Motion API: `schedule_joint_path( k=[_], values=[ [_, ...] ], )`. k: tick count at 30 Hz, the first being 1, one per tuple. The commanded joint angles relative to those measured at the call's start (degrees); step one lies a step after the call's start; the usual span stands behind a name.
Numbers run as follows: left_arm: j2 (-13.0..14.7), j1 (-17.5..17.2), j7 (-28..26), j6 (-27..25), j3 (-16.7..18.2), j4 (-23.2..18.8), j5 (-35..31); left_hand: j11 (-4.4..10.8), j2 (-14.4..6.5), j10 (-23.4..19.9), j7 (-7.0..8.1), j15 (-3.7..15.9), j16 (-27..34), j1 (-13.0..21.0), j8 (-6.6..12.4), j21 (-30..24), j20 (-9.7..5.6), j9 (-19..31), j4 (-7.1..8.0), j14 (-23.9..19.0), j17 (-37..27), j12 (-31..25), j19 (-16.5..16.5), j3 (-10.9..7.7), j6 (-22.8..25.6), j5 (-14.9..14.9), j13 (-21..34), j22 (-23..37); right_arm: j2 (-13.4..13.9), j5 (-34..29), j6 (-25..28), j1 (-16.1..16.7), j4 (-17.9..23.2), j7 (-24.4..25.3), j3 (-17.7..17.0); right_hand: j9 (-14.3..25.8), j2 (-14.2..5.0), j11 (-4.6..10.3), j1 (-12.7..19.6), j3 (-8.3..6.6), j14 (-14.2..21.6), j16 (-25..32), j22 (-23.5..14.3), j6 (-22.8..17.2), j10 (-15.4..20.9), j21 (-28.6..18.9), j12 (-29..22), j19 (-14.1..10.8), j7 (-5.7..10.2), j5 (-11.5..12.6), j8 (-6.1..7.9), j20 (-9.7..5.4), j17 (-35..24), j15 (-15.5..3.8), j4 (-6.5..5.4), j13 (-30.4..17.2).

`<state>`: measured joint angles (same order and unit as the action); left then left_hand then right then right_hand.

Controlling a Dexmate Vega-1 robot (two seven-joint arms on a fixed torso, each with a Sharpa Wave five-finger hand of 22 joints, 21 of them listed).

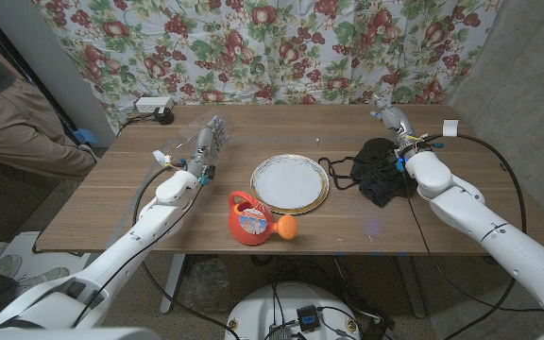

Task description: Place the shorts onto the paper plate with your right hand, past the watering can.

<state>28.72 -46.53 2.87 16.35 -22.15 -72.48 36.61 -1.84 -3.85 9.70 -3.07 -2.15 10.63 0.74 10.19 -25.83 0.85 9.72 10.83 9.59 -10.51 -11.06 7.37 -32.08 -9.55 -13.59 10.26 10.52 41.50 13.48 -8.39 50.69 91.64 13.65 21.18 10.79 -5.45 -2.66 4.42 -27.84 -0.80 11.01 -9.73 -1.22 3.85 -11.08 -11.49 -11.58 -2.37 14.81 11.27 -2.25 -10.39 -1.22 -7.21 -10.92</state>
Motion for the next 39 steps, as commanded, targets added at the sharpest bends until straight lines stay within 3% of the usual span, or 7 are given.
schedule_joint_path(
  k=[1, 9, 25, 39],
  values=[
    [0.07, 0.17, 0.16, -0.18, -0.14, 0.12, -0.09, -0.22, -6.31, 4.08, -0.20, -0.03, 0.44, -0.06, 0.27, 0.10, 0.04, 0.24, -0.08, 4.54, -0.25, -0.43, 0.36, -0.04, -3.89, -0.40, 0.22, 0.23, 1.74, -3.09, 2.87, 0.51, 2.35, 1.69, -0.29, 0.16, -2.12, 0.32, 0.27, -0.03, 0.31, -0.19, -0.17, -0.49, 0.50, -0.31, -0.03, -0.27, -0.09, 0.41, 0.21, -1.93, 0.02, 0.07, 0.52, -0.20],
    [-0.06, 0.22, 0.25, -0.03, -0.17, 0.23, -0.06, -0.21, -6.30, 4.11, -0.17, -0.07, 0.44, -0.06, 0.27, 0.15, 0.03, 0.24, -0.08, 4.53, -0.25, -0.41, 0.36, -0.02, -3.88, -0.40, 0.22, 0.23, 3.33, -5.03, 5.42, 0.95, 4.34, 2.16, -0.40, 0.17, -1.30, 0.01, 0.26, 0.34, 0.44, -0.14, -0.17, -0.49, 0.58, -0.36, -0.03, -0.46, -0.37, 0.25, 0.18, -1.69, -0.01, 0.31, 0.78, -0.20],
    [-0.10, 0.35, 0.49, -0.05, -0.36, 0.23, -0.16, -0.08, -6.29, 4.14, -0.10, -0.02, 0.43, -0.06, 0.26, 0.24, 0.06, 0.24, -0.08, 4.52, -0.25, -0.39, 0.31, 0.02, -3.83, -0.42, 0.22, 0.24, 6.09, -10.36, 10.89, 1.38, 8.15, 3.84, -0.18, 0.16, -1.86, 0.16, 1.96, -0.26, 0.39, -0.26, -0.16, -0.45, 0.33, -0.32, 0.11, -0.54, -0.31, 0.26, 0.11, -1.74, 0.16, 0.25, 2.27, -0.19],
    [-0.07, 0.52, 0.47, -0.06, -0.50, 0.30, -0.44, -0.08, -6.30, 4.16, -0.08, -0.01, 0.42, -0.06, 0.25, 0.31, 0.04, 0.24, -0.08, 4.54, -0.25, -0.37, 0.27, 0.06, -3.82, -0.44, 0.22, 0.24, 7.41, -14.03, 14.90, 1.05, 10.06, 4.37, 0.42, 0.17, -2.17, 0.29, 2.58, -0.32, 0.22, -0.27, -0.17, -0.39, 0.35, -0.23, 0.11, -0.36, -0.19, 0.14, 0.07, -1.83, 0.11, 0.07, 2.84, -0.20]
  ],
)
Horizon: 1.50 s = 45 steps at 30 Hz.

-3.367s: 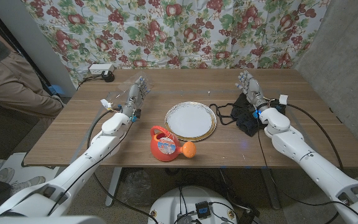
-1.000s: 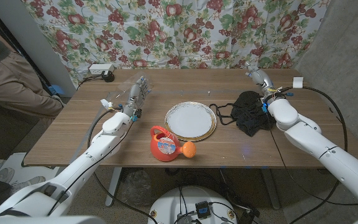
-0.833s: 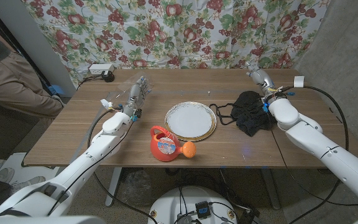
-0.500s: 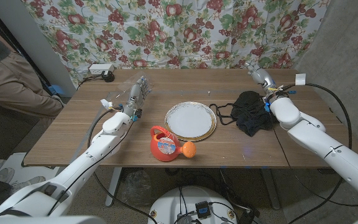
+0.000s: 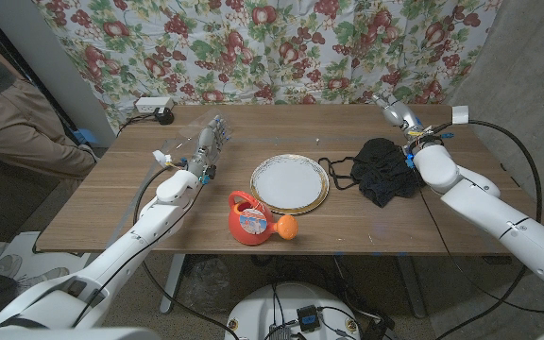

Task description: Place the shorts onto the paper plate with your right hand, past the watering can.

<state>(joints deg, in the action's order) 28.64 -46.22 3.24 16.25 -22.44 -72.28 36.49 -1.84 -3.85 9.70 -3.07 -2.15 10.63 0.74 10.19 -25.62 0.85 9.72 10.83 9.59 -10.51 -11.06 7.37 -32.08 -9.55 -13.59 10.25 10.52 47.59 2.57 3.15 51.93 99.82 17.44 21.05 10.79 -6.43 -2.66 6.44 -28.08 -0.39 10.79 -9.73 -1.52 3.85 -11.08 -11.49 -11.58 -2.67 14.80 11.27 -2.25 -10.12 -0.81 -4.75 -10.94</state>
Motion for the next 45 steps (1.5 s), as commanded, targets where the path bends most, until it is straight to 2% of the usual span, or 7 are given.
schedule_joint_path(
  k=[1, 15, 38, 44, 45],
  values=[
    [-0.08, 0.22, 0.26, -0.03, -0.18, 0.16, -0.08, -0.04, -6.30, 4.15, -0.08, 0.00, 0.42, -0.06, 0.25, 0.10, 0.04, 0.25, -0.08, 4.54, -0.25, -0.38, 0.26, 0.06, -3.82, -0.44, 0.23, 0.25, 1.38, -3.46, 3.65, -0.21, 2.00, 0.69, 0.63, 0.18, -1.33, 0.33, 0.61, -0.12, -0.21, -0.04, -0.17, -0.06, 0.37, -0.22, 0.10, -0.35, 0.15, 0.14, 0.06, -1.88, -0.18, -0.37, 0.38, -0.19],
    [-0.16, 0.21, 0.00, 0.03, -0.20, 0.11, -0.22, -0.17, -6.31, 4.05, -0.10, 0.04, 0.42, -0.07, 0.24, 0.17, 0.05, 0.25, -0.07, 4.54, -0.25, -0.41, 0.23, 0.09, -3.83, -0.45, 0.23, 0.25, 2.48, -8.53, 8.13, -0.61, 4.00, 1.80, 1.93, 0.19, -1.84, 0.54, 1.18, -0.23, -0.46, -0.04, -0.18, 0.24, 0.11, -0.17, 0.20, -0.20, 0.17, -0.05, -0.06, -1.88, -0.25, -0.31, 0.79, -0.21],
    [0.23, -0.54, -0.36, -0.13, -0.09, -1.10, -0.21, -0.05, -6.33, 4.05, -0.12, -0.09, 0.44, -0.07, 0.23, 0.27, 0.11, 0.26, -0.07, 4.48, -0.25, -0.40, 0.14, 0.13, -3.83, -0.48, 0.23, 0.26, 4.39, -19.37, 18.32, -2.83, 8.06, -0.33, 6.46, 0.22, -2.38, 0.86, 1.47, -0.02, -0.65, 0.14, -0.18, 0.39, 0.18, -0.14, 0.15, -0.06, 0.54, -0.47, -0.08, -2.00, -0.49, -0.55, 0.92, -0.22],
    [0.41, -0.74, -0.46, 0.01, -0.04, -1.34, -0.34, -0.07, -6.33, 3.88, 0.10, -0.23, 0.47, -0.06, 0.30, 0.30, 0.40, 0.26, -0.07, 4.37, -0.25, -0.46, 0.08, 0.15, -3.62, -0.48, 0.23, 0.26, 4.93, -21.67, 20.21, -3.19, 8.73, -1.34, 7.48, 0.24, -2.56, 1.09, 1.54, 0.14, -0.69, 0.24, -0.19, 0.27, 0.21, 0.10, 0.13, 0.65, 1.18, -0.71, -0.02, -1.43, -0.58, -0.76, 0.91, -0.23],
    [0.45, -0.75, -0.47, -0.04, -0.05, -1.39, -0.36, -0.11, -6.33, 3.86, 0.14, -0.19, 0.47, -0.06, 0.32, 0.31, 0.41, 0.26, -0.07, 4.36, -0.25, -0.46, 0.08, 0.15, -3.58, -0.48, 0.23, 0.26, 4.97, -21.85, 20.43, -3.19, 8.80, -1.51, 7.55, 0.25, -2.59, 1.29, 1.60, 0.22, -0.70, 0.27, -0.19, 0.18, 0.16, 0.08, 0.15, 0.67, 2.32, -0.83, 0.02, -1.41, -0.60, -0.76, 0.95, -0.23]
  ],
)
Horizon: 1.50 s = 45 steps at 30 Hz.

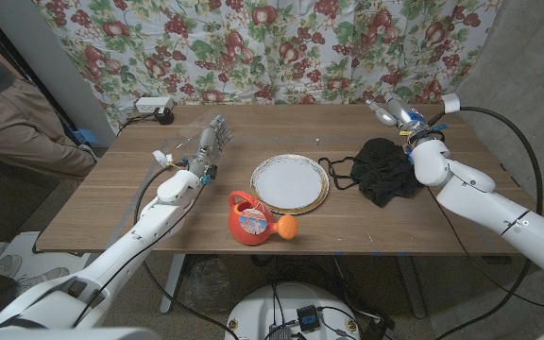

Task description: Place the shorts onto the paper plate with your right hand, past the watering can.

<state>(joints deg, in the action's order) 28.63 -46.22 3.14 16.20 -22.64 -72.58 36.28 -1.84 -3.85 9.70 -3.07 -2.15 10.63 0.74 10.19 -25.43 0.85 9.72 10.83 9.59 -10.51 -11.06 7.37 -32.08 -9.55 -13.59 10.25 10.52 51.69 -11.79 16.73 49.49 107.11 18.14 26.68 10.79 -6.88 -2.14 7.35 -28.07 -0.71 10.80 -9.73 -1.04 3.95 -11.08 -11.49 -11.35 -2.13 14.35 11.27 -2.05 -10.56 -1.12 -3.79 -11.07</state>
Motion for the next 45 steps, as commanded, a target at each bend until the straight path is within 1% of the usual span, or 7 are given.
schedule_joint_path(
  k=[1, 5, 7, 17, 31, 36, 45],
  values=[
    [0.39, -0.80, -0.12, -0.04, 0.21, -1.09, 0.16, -0.11, -6.32, 3.86, 0.11, -0.20, 0.47, -0.06, 0.33, 0.12, 0.43, 0.26, -0.07, 4.35, -0.25, -0.46, 0.07, 0.15, -3.54, -0.49, 0.23, 0.26, 0.87, -7.47, 6.67, -0.68, 1.46, -2.20, 1.88, 0.25, -2.16, 0.80, 0.73, 0.25, -0.43, 0.27, -0.19, -0.35, 0.04, 0.09, 0.16, 0.50, 2.10, -0.43, 0.04, -1.49, -0.17, -0.49, 0.01, -0.10],
    [0.52, -0.79, 0.11, -0.04, 0.14, -1.15, 0.12, -0.12, -6.32, 3.85, 0.09, -0.21, 0.48, -0.06, 0.36, 0.12, 0.44, 0.26, -0.08, 4.31, -0.25, -0.46, 0.03, 0.16, -3.45, -0.49, 0.23, 0.26, 1.08, -8.27, 7.47, -0.66, 1.74, -2.70, 2.15, 0.27, -2.19, 0.99, 0.77, 0.35, -0.45, 0.31, -0.19, -0.52, -0.04, 0.09, 0.18, 0.58, 2.78, -0.56, 0.11, -1.42, -0.20, -0.67, 0.02, -0.10],
    [0.57, -0.94, -0.26, -0.04, 0.16, -1.41, -0.06, -0.13, -6.32, 3.80, 0.07, -0.20, 0.48, -0.06, 0.36, 0.14, 0.42, 0.26, -0.08, 4.31, -0.25, -0.48, 0.03, 0.16, -3.43, -0.49, 0.23, 0.26, 1.28, -8.76, 7.74, -0.74, 1.79, -3.07, 2.39, 0.28, -2.03, 1.30, 0.71, 0.54, -0.44, 0.35, -0.19, -0.54, -0.09, 0.10, 0.19, 0.67, 2.74, -0.69, 0.12, -1.18, -0.24, -0.71, 0.01, -0.11],
    [0.78, -1.39, -0.31, -0.02, 0.28, -2.00, 0.07, -0.20, -6.32, 3.74, 0.01, -0.24, 0.48, -0.06, 0.36, 0.17, 0.42, 0.27, -0.08, 4.28, -0.25, -0.49, -0.05, 0.18, -3.36, -0.50, 0.24, 0.26, 1.97, -11.56, 9.43, -1.15, 2.20, -4.63, 3.67, 0.31, -1.04, 1.01, 0.78, 1.12, -0.34, 0.36, -0.19, -0.29, -0.37, 0.08, 0.27, 0.79, 2.84, -1.02, 0.02, -0.20, -0.13, -0.46, 0.43, -0.12],
    [1.26, -2.15, -0.27, 0.32, 0.52, -2.81, 0.10, -0.19, -6.32, 3.74, 0.01, -0.20, 0.47, -0.06, 0.32, 0.26, 0.40, 0.27, -0.08, 4.28, -0.25, -0.47, -0.07, 0.20, -3.37, -0.51, 0.24, 0.26, 2.70, -14.73, 11.47, -1.28, 2.85, -6.67, 4.78, 0.35, 0.19, 0.73, 1.10, 1.73, -0.20, 0.28, -0.18, 0.00, -0.65, -0.02, 0.31, 0.67, 2.51, -1.36, -0.06, -0.02, 0.06, -0.10, 1.24, -0.13],
    [1.34, -2.31, -0.93, 0.46, 0.59, -2.96, -0.31, -0.15, -6.32, 3.77, 0.00, -0.19, 0.46, -0.06, 0.31, 0.29, 0.39, 0.28, -0.08, 4.28, -0.25, -0.45, -0.09, 0.21, -3.37, -0.52, 0.24, 0.26, 2.93, -16.67, 12.17, -1.61, 2.80, -7.50, 5.75, 0.35, 0.36, 1.06, 1.31, 1.81, -0.14, 0.26, -0.17, -0.08, -0.53, -0.02, 0.24, 0.68, 2.78, -1.44, -0.02, 0.07, 0.13, -0.16, 1.55, -0.14],
    [1.39, -1.94, -0.02, 0.41, 0.56, -2.38, 0.05, -0.11, -6.32, 3.75, 0.00, -0.26, 0.45, -0.05, 0.31, 0.33, 0.38, 0.28, -0.08, 4.27, -0.25, -0.45, -0.11, 0.22, -3.34, -0.52, 0.24, 0.27, 2.37, -18.31, 13.11, -2.15, 2.26, -8.55, 6.57, 0.37, 0.33, 1.58, 1.62, 1.88, 0.02, 0.28, -0.17, -0.03, -0.57, 0.01, 0.24, 0.82, 3.08, -1.55, -0.02, 0.26, 0.16, -0.40, 1.92, -0.14]
  ],
)
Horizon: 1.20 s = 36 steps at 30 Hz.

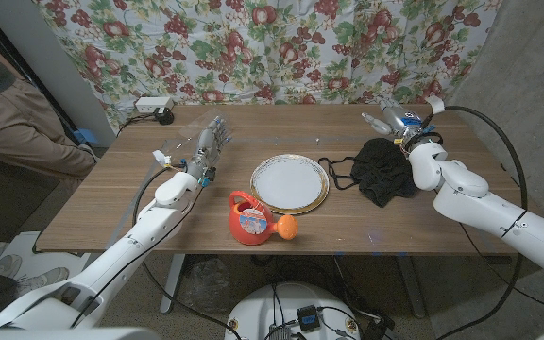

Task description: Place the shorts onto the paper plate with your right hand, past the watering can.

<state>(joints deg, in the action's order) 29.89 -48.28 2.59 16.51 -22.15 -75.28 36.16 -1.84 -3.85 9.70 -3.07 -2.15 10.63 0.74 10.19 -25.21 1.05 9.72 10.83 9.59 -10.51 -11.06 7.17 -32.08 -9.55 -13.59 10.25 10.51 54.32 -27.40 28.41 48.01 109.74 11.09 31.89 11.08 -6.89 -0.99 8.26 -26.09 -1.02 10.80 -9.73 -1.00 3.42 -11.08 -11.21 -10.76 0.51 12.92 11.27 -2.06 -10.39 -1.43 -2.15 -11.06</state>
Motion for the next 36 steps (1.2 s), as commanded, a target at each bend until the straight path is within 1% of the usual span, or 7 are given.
schedule_joint_path(
  k=[1, 6, 15, 24, 28, 33, 36],
  values=[
    [0.14, 0.13, 0.35, 0.18, 0.07, 0.36, -0.01, -0.10, -6.32, 3.73, -0.04, -0.25, 0.44, -0.05, 0.30, 0.13, 0.18, 0.28, -0.08, 4.30, -0.25, -0.46, 0.09, 0.23, -3.34, -0.52, 0.25, 0.27, -0.34, -2.86, 1.52, -0.81, -0.49, -1.73, 1.49, 0.08, 0.35, 0.45, 0.74, -0.07, 0.27, 0.26, -0.17, 0.02, -0.07, 0.01, -0.04, 0.23, 0.63, -0.15, -0.05, 0.25, -0.01, -0.14, 0.33, -0.15],
    [0.05, 0.30, 0.47, 0.00, 0.03, 0.68, 0.12, -0.11, -6.32, 3.72, -0.02, -0.22, 0.44, -0.05, 0.31, 0.16, 0.18, 0.28, -0.09, 4.29, -0.25, -0.46, 0.07, 0.23, -3.30, -0.53, 0.25, 0.27, -0.77, -3.90, 1.74, -1.49, -1.29, -2.46, 2.34, 0.09, 0.31, 0.81, 0.85, 0.01, 0.01, 0.17, -0.17, 0.11, -0.39, 0.05, 0.07, 0.36, 0.87, -0.24, -0.07, 0.27, -0.02, -0.51, 0.49, -0.16],
    [-0.25, 0.73, 0.92, 0.21, -0.04, 1.46, 0.26, -0.07, -6.31, 3.75, -0.04, -0.23, 0.44, -0.05, 0.29, 0.22, 0.16, 0.28, -0.09, 4.28, -0.25, -0.44, 0.06, 0.25, -3.32, -0.53, 0.25, 0.27, -1.39, -5.56, 2.49, -2.66, -2.54, -3.93, 3.65, 0.10, 0.19, 0.96, 1.15, 0.05, 0.15, 0.22, -0.17, 0.19, -0.45, 0.13, 0.06, 0.64, 1.07, -0.35, -0.07, 0.30, 0.00, -0.65, 0.82, -0.16],
    [-0.47, 1.06, 0.59, 0.19, -0.16, 1.80, -0.03, -0.05, -6.31, 3.75, -0.03, -0.22, 0.41, -0.05, 0.27, 0.28, 0.18, 0.29, -0.09, 4.33, -0.25, -0.43, 0.05, 0.26, -3.35, -0.54, 0.25, 0.27, -1.92, -6.69, 2.79, -3.72, -3.75, -4.99, 4.57, 0.10, 0.83, 0.76, 1.47, 0.31, -0.02, 0.11, -0.15, 0.59, -0.73, 0.11, 0.12, 0.67, 1.11, -0.54, -0.19, 0.62, 0.05, -0.46, 1.41, -0.15],
    [-0.54, 1.40, 0.86, 0.16, -0.33, 2.09, -0.14, -0.07, -6.31, 3.74, -0.04, -0.25, 0.43, -0.05, 0.28, 0.28, 0.19, 0.29, -0.09, 4.28, -0.25, -0.43, 0.02, 0.27, -3.32, -0.54, 0.25, 0.27, -2.16, -7.15, 2.79, -4.18, -4.54, -5.57, 5.12, 0.10, 1.28, 0.81, 1.70, 0.51, -0.05, 0.08, -0.14, 0.74, -0.89, 0.03, 0.14, 0.51, 1.19, -0.66, -0.20, 1.69, 0.08, -0.42, 1.85, -0.15],
    [-0.71, 1.40, 0.42, 0.01, -0.34, 2.09, -0.19, 0.01, -6.32, 3.79, 0.00, -0.28, 0.42, -0.05, 0.26, 0.31, 0.19, 0.29, -0.09, 4.30, -0.25, -0.41, 0.02, 0.27, -3.35, -0.55, 0.25, 0.28, -2.35, -7.53, 2.79, -4.55, -5.33, -6.31, 5.73, 0.11, 1.55, 0.77, 1.75, 0.69, -0.05, 0.08, -0.14, 0.80, -0.94, -0.03, 0.13, 0.37, 1.20, -0.75, -0.19, 1.94, 0.07, -0.39, 2.05, -0.16],
    [-0.74, 1.48, 0.42, -0.02, -0.39, 2.22, -0.24, 0.06, -6.32, 3.78, 0.09, -0.25, 0.42, -0.04, 0.26, 0.33, 0.19, 0.29, -0.09, 4.29, -0.25, -0.41, 0.01, 0.27, -3.34, -0.55, 0.25, 0.28, -2.44, -7.66, 2.81, -4.64, -5.65, -6.60, 5.97, 0.12, 1.90, 0.75, 1.79, 0.91, -0.04, 0.09, -0.14, 0.96, -0.97, -0.11, 0.11, 0.14, 1.43, -0.84, -0.22, 2.67, 0.07, -0.33, 2.29, -0.16]
  ],
)
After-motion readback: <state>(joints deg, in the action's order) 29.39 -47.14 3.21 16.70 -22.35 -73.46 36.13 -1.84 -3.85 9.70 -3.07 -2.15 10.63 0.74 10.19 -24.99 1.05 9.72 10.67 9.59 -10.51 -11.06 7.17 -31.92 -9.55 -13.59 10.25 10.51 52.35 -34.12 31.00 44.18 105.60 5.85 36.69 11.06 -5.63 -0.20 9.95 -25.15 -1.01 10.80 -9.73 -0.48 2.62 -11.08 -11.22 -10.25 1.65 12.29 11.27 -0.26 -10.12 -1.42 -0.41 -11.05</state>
